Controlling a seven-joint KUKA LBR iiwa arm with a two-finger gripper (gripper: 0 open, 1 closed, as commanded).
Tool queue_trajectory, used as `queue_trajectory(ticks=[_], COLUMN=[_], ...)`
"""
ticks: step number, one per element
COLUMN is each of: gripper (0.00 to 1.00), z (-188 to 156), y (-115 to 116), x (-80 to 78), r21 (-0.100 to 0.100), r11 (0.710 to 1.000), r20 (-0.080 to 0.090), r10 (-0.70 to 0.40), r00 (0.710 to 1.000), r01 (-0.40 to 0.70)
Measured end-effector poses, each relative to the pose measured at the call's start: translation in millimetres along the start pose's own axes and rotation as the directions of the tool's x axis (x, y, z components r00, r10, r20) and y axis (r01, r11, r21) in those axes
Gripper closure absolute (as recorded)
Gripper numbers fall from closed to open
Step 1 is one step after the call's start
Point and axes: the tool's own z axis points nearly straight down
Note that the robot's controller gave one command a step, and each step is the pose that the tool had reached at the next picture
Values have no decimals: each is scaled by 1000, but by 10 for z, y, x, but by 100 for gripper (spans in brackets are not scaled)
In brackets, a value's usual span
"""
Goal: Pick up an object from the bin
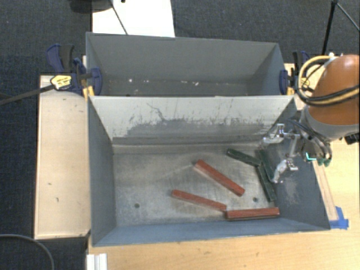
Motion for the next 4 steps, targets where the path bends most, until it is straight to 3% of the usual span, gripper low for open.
queue_trajectory(ticks=[1,2,3,4], gripper=[0,0,0,0], z=[-37,480,507,566], y=[4,416,730,1038], x=[-19,-66,-125,-104], r21=[2,0,1,-1], r11=[1000,990,999,955], r20=[7,9,7,6], r10=[-4,141,34,297], r00=[1000,990,999,955], r01=[4,-141,-34,-297])
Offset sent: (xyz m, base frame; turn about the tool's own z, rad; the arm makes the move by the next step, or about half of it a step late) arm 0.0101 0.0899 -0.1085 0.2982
